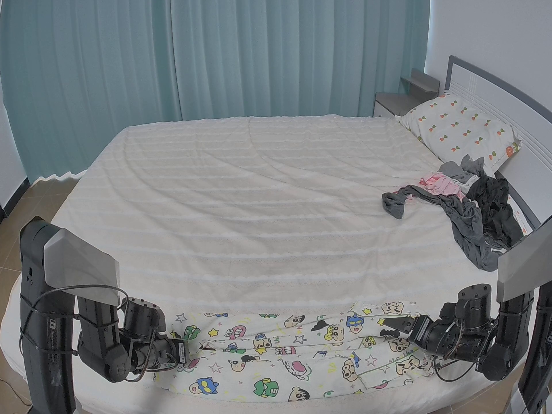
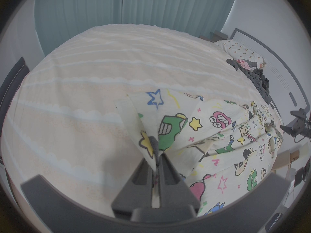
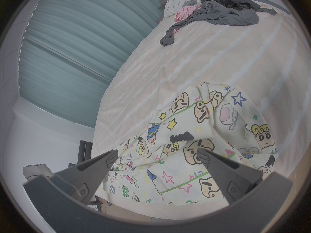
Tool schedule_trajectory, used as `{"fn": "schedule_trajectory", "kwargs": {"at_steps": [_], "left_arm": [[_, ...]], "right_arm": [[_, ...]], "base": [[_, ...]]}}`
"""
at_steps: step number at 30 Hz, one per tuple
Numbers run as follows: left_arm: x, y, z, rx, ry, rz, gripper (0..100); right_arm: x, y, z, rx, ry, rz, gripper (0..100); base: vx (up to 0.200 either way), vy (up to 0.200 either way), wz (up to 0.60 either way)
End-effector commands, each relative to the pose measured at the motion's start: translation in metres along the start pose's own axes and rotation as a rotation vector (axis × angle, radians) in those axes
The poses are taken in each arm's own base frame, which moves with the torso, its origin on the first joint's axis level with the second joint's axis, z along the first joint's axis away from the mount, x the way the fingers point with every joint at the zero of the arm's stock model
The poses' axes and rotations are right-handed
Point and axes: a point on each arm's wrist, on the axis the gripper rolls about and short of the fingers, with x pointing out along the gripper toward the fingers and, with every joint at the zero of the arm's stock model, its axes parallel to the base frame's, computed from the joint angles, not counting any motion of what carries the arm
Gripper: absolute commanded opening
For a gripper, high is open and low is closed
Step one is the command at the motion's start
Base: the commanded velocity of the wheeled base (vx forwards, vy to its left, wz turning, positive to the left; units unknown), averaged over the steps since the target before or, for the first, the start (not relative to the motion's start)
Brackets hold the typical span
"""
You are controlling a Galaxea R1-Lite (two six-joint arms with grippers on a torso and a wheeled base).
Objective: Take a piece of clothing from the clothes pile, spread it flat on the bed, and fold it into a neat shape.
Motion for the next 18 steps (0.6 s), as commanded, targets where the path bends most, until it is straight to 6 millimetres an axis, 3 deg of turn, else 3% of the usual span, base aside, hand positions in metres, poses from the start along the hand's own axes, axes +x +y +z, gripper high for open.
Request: {"fn": "schedule_trajectory", "kwargs": {"at_steps": [1, 12, 18], "left_arm": [[-0.012, 0.009, 0.013, -0.034, -0.053, 0.013, 0], [-0.026, 0.042, 0.024, -0.08, -0.095, 0.064, 0], [-0.047, 0.076, 0.034, -0.091, -0.111, 0.083, 0]], "right_arm": [[-0.003, 0.0, -0.001, -0.001, -0.002, 0.004, 100], [-0.003, 0.0, 0.0, 0.002, -0.002, 0.002, 100], [-0.003, 0.0, -0.001, 0.002, -0.001, 0.001, 100]], "base": [[0.0, 0.0, 0.0], [0.0, 0.0, 0.0], [0.0, 0.0, 0.0]]}}
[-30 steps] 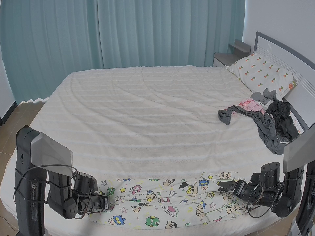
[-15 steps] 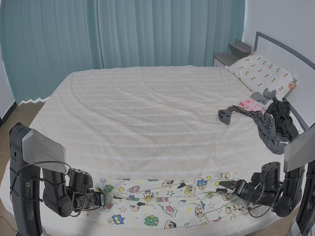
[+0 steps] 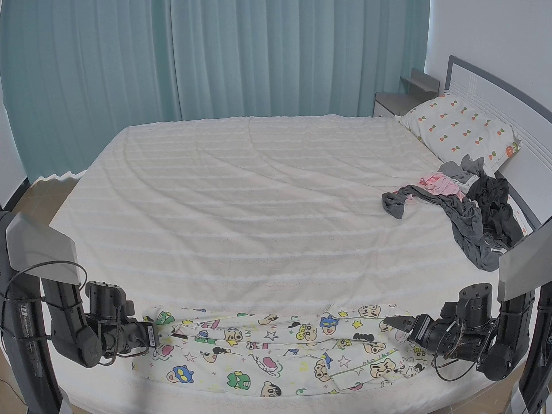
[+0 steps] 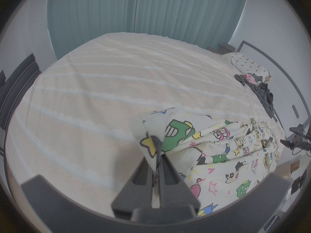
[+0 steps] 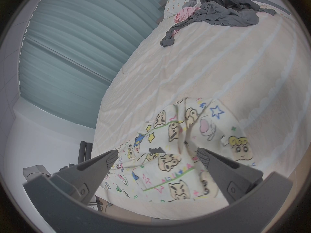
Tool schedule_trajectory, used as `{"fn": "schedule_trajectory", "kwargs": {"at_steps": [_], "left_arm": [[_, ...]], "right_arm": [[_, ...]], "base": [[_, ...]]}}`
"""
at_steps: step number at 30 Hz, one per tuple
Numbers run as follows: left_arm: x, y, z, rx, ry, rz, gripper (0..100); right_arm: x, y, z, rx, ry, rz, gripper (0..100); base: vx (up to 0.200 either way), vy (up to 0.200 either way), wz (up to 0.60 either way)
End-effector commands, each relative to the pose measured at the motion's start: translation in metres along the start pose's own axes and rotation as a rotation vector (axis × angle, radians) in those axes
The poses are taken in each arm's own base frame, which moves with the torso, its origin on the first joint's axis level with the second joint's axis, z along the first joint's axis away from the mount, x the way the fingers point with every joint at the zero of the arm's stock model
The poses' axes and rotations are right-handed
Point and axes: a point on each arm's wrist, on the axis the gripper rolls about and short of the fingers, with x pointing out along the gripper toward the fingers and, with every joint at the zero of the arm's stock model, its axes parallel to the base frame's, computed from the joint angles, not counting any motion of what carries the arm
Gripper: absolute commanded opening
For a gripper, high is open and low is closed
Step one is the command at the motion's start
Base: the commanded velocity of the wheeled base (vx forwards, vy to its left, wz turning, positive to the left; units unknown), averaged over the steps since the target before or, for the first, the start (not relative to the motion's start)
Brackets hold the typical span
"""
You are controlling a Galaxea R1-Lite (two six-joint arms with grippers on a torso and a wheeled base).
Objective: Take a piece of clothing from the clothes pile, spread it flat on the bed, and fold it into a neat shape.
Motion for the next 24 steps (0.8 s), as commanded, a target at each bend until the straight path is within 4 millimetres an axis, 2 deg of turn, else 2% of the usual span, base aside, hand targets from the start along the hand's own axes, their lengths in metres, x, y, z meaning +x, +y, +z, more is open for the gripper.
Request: {"fn": "schedule_trajectory", "kwargs": {"at_steps": [1, 4, 5, 6, 14, 15, 16, 18, 22, 24], "left_arm": [[-0.019, 0.031, 0.015, -0.037, -0.042, 0.029, 0], [-0.029, 0.051, 0.02, -0.05, -0.059, 0.045, 0], [-0.029, 0.051, 0.02, -0.05, -0.059, 0.045, 0], [-0.035, 0.066, 0.027, -0.072, -0.077, 0.07, 0], [-0.064, 0.12, 0.056, -0.198, -0.086, 0.11, 0], [-0.065, 0.121, 0.056, -0.202, -0.086, 0.11, 0], [-0.072, 0.134, 0.065, -0.235, -0.098, 0.119, 0], [-0.08, 0.148, 0.073, -0.264, -0.116, 0.139, 0], [-0.091, 0.172, 0.085, -0.302, -0.149, 0.183, 0], [-0.095, 0.175, 0.09, -0.307, -0.151, 0.189, 0]], "right_arm": [[-0.002, -0.001, -0.002, 0.001, 0.006, -0.003, 100], [-0.002, -0.001, -0.002, 0.001, 0.006, -0.006, 100], [-0.002, -0.001, -0.002, 0.001, 0.006, -0.006, 100], [-0.002, -0.002, -0.002, 0.001, 0.007, -0.007, 100], [-0.002, -0.002, -0.002, 0.002, 0.009, -0.009, 100], [-0.002, -0.002, -0.002, 0.003, 0.009, -0.009, 100], [-0.001, -0.002, -0.002, 0.004, 0.01, -0.01, 100], [-0.001, -0.002, -0.003, 0.003, 0.011, -0.01, 100], [-0.001, -0.003, -0.003, 0.004, 0.011, -0.013, 100], [-0.001, -0.003, -0.002, 0.004, 0.011, -0.011, 100]], "base": [[0.0, 0.0, 0.0], [0.0, 0.0, 0.0], [0.0, 0.0, 0.0], [0.0, 0.0, 0.0], [0.0, 0.0, 0.0], [0.0, 0.0, 0.0], [0.0, 0.0, 0.0], [0.0, 0.0, 0.0], [0.0, 0.0, 0.0], [0.0, 0.0, 0.0]]}}
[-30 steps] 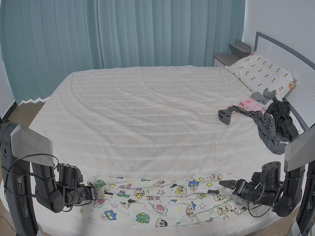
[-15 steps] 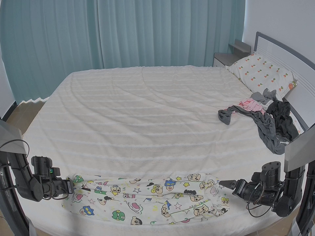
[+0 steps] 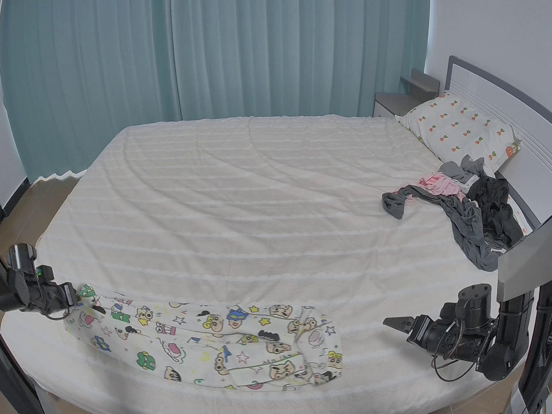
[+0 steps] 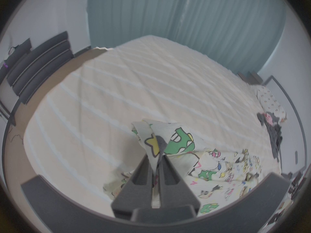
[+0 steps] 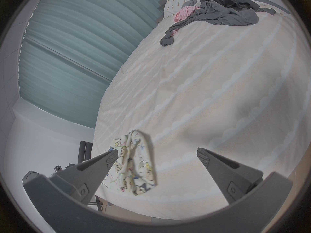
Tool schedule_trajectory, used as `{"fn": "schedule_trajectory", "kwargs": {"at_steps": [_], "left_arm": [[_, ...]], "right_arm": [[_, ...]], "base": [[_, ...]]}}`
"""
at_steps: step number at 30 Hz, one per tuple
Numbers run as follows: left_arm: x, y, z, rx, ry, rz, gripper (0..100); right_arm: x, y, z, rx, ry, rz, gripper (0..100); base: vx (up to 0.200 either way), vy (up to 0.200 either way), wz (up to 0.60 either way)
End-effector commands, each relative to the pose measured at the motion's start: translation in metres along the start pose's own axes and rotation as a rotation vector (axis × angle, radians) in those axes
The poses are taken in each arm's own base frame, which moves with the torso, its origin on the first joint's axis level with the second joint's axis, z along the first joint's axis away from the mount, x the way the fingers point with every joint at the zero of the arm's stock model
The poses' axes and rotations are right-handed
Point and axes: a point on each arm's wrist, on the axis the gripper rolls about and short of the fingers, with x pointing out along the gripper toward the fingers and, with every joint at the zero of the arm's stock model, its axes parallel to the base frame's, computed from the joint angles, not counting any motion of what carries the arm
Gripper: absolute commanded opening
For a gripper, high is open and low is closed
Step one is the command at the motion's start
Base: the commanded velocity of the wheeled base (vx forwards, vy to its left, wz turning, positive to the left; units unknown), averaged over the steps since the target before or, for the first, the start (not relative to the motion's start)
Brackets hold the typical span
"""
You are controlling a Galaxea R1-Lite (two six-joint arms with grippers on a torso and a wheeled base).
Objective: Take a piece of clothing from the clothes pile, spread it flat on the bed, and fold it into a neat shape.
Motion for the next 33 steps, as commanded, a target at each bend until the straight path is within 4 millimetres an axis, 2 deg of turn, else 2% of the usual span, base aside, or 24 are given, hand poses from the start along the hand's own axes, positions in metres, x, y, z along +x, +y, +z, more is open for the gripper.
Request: {"fn": "schedule_trajectory", "kwargs": {"at_steps": [1, 4, 7, 8, 9, 11, 12, 13, 14, 16, 17, 18, 21, 29, 33], "left_arm": [[-0.022, 0.017, 0.031, -0.021, -0.096, 0.038, 0], [-0.032, 0.009, 0.031, -0.02, -0.083, 0.032, 0], [-0.04, -0.02, 0.025, 0.025, -0.047, -0.004, 0], [-0.041, -0.023, 0.024, 0.031, -0.042, -0.007, 0], [-0.047, -0.042, 0.018, 0.066, -0.02, -0.013, 0], [-0.05, -0.067, 0.01, 0.094, 0.002, -0.03, 0], [-0.051, -0.069, 0.01, 0.094, 0.002, -0.031, 0], [-0.053, -0.096, 0.005, 0.093, 0.006, -0.059, 0], [-0.054, -0.112, 0.002, 0.087, 0.008, -0.076, 0], [-0.055, -0.138, -0.006, 0.079, 0.014, -0.094, 0], [-0.055, -0.14, -0.006, 0.078, 0.015, -0.095, 0], [-0.056, -0.165, -0.016, 0.086, 0.025, -0.103, 0], [-0.058, -0.206, -0.038, 0.108, 0.037, -0.127, 0], [-0.051, -0.292, -0.083, 0.135, 0.069, -0.207, 0], [-0.041, -0.322, -0.1, 0.139, 0.07, -0.22, 0]], "right_arm": [[-0.002, -0.001, -0.002, 0.001, 0.006, -0.005, 100], [-0.002, -0.001, -0.002, 0.001, 0.007, -0.004, 100], [-0.002, -0.001, -0.002, 0.001, 0.008, -0.006, 100], [-0.002, -0.001, -0.002, -0.001, 0.007, -0.004, 100], [-0.002, -0.001, -0.002, 0.001, 0.007, -0.004, 100], [-0.002, -0.001, -0.002, -0.001, 0.007, -0.004, 100], [-0.002, -0.001, -0.002, 0.001, 0.007, -0.004, 100], [-0.002, -0.001, -0.002, -0.002, 0.008, -0.004, 100], [-0.002, -0.001, -0.002, 0.0, 0.008, -0.004, 100], [-0.002, -0.001, -0.002, -0.001, 0.007, -0.004, 100], [-0.002, -0.001, -0.002, -0.001, 0.007, -0.004, 100], [-0.002, -0.001, -0.002, -0.002, 0.008, -0.004, 100], [-0.002, -0.002, -0.002, -0.001, 0.009, -0.005, 100], [-0.002, -0.002, -0.002, -0.001, 0.01, -0.006, 100], [-0.002, -0.002, -0.002, -0.001, 0.01, -0.006, 100]], "base": [[0.0, 0.0, 0.0], [0.0, 0.0, 0.0], [0.0, 0.0, 0.0], [0.0, 0.0, 0.0], [0.0, 0.0, 0.0], [0.0, 0.0, 0.0], [0.0, 0.0, 0.0], [0.0, 0.0, 0.0], [0.0, 0.0, 0.0], [0.0, 0.0, 0.0], [0.0, 0.0, 0.0], [0.0, 0.0, 0.0], [0.0, 0.0, 0.0], [0.0, 0.0, 0.0], [0.0, 0.0, 0.0]]}}
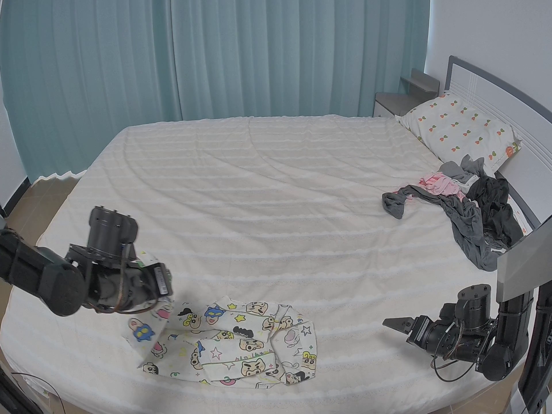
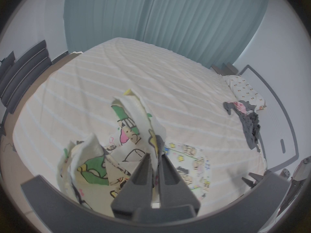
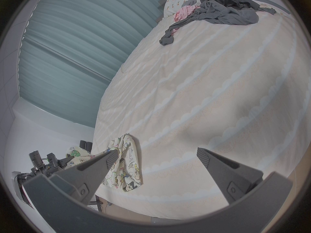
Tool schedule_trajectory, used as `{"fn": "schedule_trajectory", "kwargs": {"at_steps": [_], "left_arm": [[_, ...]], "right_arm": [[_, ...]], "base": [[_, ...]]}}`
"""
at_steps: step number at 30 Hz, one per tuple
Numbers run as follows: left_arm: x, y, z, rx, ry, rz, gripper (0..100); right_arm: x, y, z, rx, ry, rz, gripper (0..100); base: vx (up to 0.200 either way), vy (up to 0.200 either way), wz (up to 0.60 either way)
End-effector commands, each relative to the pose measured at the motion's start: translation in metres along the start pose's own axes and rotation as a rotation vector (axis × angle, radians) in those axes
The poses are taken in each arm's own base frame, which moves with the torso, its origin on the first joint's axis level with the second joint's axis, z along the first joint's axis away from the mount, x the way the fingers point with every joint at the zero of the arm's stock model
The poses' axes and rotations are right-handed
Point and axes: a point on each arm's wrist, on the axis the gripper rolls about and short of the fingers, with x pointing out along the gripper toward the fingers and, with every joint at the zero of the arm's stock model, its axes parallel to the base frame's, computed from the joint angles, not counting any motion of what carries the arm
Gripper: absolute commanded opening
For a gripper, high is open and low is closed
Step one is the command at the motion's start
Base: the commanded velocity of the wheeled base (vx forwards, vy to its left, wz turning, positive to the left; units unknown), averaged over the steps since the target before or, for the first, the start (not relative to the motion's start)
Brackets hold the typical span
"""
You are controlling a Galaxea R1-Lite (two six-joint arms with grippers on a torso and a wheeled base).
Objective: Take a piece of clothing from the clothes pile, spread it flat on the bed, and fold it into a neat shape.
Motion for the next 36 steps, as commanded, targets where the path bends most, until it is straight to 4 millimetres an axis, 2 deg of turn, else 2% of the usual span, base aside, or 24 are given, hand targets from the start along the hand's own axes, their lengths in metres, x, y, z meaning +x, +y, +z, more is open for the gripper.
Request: {"fn": "schedule_trajectory", "kwargs": {"at_steps": [1, 6, 15, 16, 21, 26, 27, 28, 30, 34, 36], "left_arm": [[0.032, -0.067, -0.033, 0.022, 0.023, -0.037, 0], [0.043, -0.088, -0.041, -0.017, 0.036, -0.065, 0], [0.059, -0.093, -0.039, -0.033, 0.011, -0.053, 0], [0.059, -0.094, -0.039, -0.033, 0.008, -0.059, 100], [0.058, -0.099, -0.036, -0.041, -0.016, -0.084, 100], [0.055, -0.092, -0.038, -0.04, -0.007, -0.071, 100], [0.042, -0.084, -0.033, -0.053, -0.019, -0.072, 100], [0.041, -0.083, -0.033, -0.054, -0.018, -0.072, 100], [0.022, -0.061, -0.028, -0.083, -0.009, -0.078, 100], [0.006, -0.033, -0.036, -0.131, 0.003, -0.077, 100], [0.003, -0.026, -0.042, -0.195, -0.01, -0.098, 100]], "right_arm": [[-0.002, -0.001, -0.002, 0.001, 0.005, -0.004, 100], [-0.002, -0.001, -0.002, 0.001, 0.005, -0.004, 100], [-0.001, -0.002, -0.002, 0.001, 0.01, -0.008, 100], [-0.001, -0.002, -0.002, 0.002, 0.009, -0.009, 100], [0.0, -0.003, -0.003, 0.002, 0.015, -0.014, 100], [0.0, -0.003, -0.004, 0.0, 0.017, -0.012, 100], [0.0, -0.003, -0.004, 0.0, 0.017, -0.012, 100], [0.0, -0.003, -0.004, 0.0, 0.017, -0.012, 100], [0.001, -0.004, -0.006, -0.001, 0.026, -0.018, 100], [0.001, -0.002, -0.008, -0.008, 0.035, -0.013, 100], [0.002, -0.001, -0.009, -0.014, 0.041, -0.011, 100]], "base": [[0.0, 0.0, 0.0], [0.0, 0.0, 0.0], [0.0, 0.0, 0.0], [0.0, 0.0, 0.0], [0.0, 0.0, 0.0], [0.0, 0.0, 0.0], [0.0, 0.0, 0.0], [0.0, 0.0, 0.0], [0.0, 0.0, 0.0], [0.0, 0.0, 0.0], [0.0, 0.0, 0.0]]}}
